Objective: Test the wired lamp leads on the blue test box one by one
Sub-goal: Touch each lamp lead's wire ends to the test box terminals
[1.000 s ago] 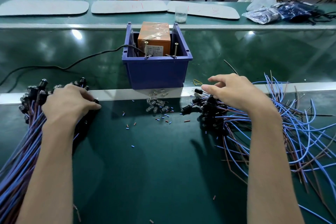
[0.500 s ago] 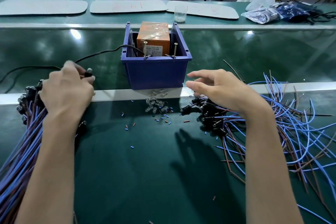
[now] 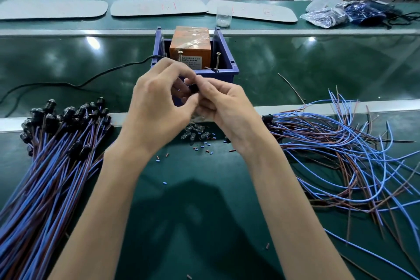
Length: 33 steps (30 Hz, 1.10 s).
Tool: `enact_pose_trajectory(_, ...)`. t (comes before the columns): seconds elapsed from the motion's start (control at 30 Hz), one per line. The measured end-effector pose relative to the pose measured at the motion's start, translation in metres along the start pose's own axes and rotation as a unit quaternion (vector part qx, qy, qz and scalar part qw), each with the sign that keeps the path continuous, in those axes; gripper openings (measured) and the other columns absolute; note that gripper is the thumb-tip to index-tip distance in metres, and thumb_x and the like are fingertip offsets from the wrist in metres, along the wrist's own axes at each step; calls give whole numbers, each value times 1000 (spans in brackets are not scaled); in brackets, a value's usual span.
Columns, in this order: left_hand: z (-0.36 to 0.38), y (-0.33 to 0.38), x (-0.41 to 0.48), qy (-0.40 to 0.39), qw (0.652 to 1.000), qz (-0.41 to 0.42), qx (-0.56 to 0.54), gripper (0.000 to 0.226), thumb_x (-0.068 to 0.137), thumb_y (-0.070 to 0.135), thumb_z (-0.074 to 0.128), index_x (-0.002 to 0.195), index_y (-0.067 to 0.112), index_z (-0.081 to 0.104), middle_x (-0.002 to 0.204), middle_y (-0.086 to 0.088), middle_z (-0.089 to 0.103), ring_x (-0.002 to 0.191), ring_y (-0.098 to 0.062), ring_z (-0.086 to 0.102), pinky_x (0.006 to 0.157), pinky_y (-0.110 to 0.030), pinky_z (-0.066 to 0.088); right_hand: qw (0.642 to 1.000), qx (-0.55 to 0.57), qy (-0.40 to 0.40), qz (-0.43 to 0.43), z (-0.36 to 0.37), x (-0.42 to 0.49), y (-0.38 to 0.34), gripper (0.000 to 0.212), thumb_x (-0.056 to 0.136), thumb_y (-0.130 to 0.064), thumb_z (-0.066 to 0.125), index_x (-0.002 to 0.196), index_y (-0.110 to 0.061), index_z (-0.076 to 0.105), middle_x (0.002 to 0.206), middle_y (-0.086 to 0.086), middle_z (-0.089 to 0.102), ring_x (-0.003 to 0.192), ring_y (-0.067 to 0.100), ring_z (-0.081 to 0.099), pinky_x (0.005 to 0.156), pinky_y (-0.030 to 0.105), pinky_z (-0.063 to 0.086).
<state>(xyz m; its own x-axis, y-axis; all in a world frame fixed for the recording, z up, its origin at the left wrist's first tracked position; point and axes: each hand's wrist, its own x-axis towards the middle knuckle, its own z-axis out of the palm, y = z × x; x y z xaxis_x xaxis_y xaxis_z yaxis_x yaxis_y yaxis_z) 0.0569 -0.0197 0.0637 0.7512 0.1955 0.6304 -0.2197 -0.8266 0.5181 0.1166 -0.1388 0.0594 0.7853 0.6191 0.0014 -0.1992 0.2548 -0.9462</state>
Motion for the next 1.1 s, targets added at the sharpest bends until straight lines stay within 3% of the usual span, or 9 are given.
enact_pose_trajectory(0.13, 4, 6, -7, 113, 990, -30, -82, 20, 84, 18, 61, 66, 9, 57, 61, -5, 57, 51, -17, 53, 49, -26, 43, 999, -14, 24, -38, 4, 1, 2, 8, 93, -8, 60, 90, -9, 67, 82, 4, 68, 77, 10, 63, 72, 17, 54)
enact_pose_trajectory(0.23, 4, 2, -8, -14, 986, -60, -156, 55, 87, 43, 48, 44, 9, 55, 40, -3, 53, 36, -19, 48, 42, -24, 36, 996, -49, 33, -73, 6, 0, 2, 10, 90, -2, 62, 90, -11, 66, 82, 4, 70, 75, 12, 65, 74, 25, 56)
enact_pose_trajectory(0.33, -1, -15, -3, -214, 929, -277, -118, 91, 77, 84, 21, 58, 11, 71, 63, -7, 71, 54, -23, 67, 65, -26, 49, 992, -67, 31, -99, 9, -4, -1, 11, 92, -3, 60, 92, -13, 65, 78, -4, 70, 74, 3, 65, 68, 16, 51)
enact_pose_trajectory(0.47, -2, -30, 1, -84, 871, -410, -259, 93, 87, 75, 2, 104, 11, 67, 96, -7, 74, 86, -18, 70, 74, -31, 49, 988, -55, 49, -138, 15, -6, -6, 12, 93, -3, 58, 92, -14, 63, 79, -2, 69, 73, -1, 65, 67, 12, 48)
enact_pose_trajectory(0.57, -6, -19, 8, 110, 708, -439, -542, 74, 96, 65, 14, 94, 11, 65, 85, -3, 73, 82, -15, 70, 69, -25, 52, 980, 7, 89, -177, 19, -5, -9, 11, 95, -5, 55, 90, -13, 61, 71, -6, 65, 65, 0, 59, 63, 14, 47)
enact_pose_trajectory(0.7, -7, 3, 13, 267, 501, -453, -687, 52, 102, 45, 27, 83, 7, 57, 67, -6, 66, 67, -20, 67, 66, -26, 53, 944, 146, 181, -235, 24, -3, -11, 14, 99, -12, 49, 87, -12, 55, 62, -7, 52, 55, 3, 47, 57, 17, 41)
enact_pose_trajectory(0.83, -11, 12, 16, 332, 384, -470, -722, 43, 104, 33, 22, 77, 8, 45, 64, -6, 51, 52, -19, 53, 56, -26, 43, 892, 229, 282, -268, 18, -3, -18, 21, 103, -24, 40, 84, -18, 47, 63, -10, 50, 56, 1, 49, 63, 19, 48)
enact_pose_trajectory(0.97, -11, 20, 13, 344, 389, -436, -735, 22, 89, 11, 17, 77, 13, 35, 54, -1, 32, 36, -13, 28, 45, -22, 29, 862, 338, 294, -240, 8, -5, -23, 25, 104, -30, 37, 83, -16, 42, 72, 1, 57, 62, 11, 61, 64, 31, 58)
enact_pose_trajectory(1.1, -6, 23, 11, 324, 478, -420, -700, 52, 104, 45, 14, 67, 16, 36, 46, 3, 26, 34, -12, 19, 38, -16, 20, 893, 308, 284, -163, -2, -4, -26, 27, 104, -27, 36, 78, -18, 37, 55, -3, 40, 40, 8, 33, 36, 17, 25)
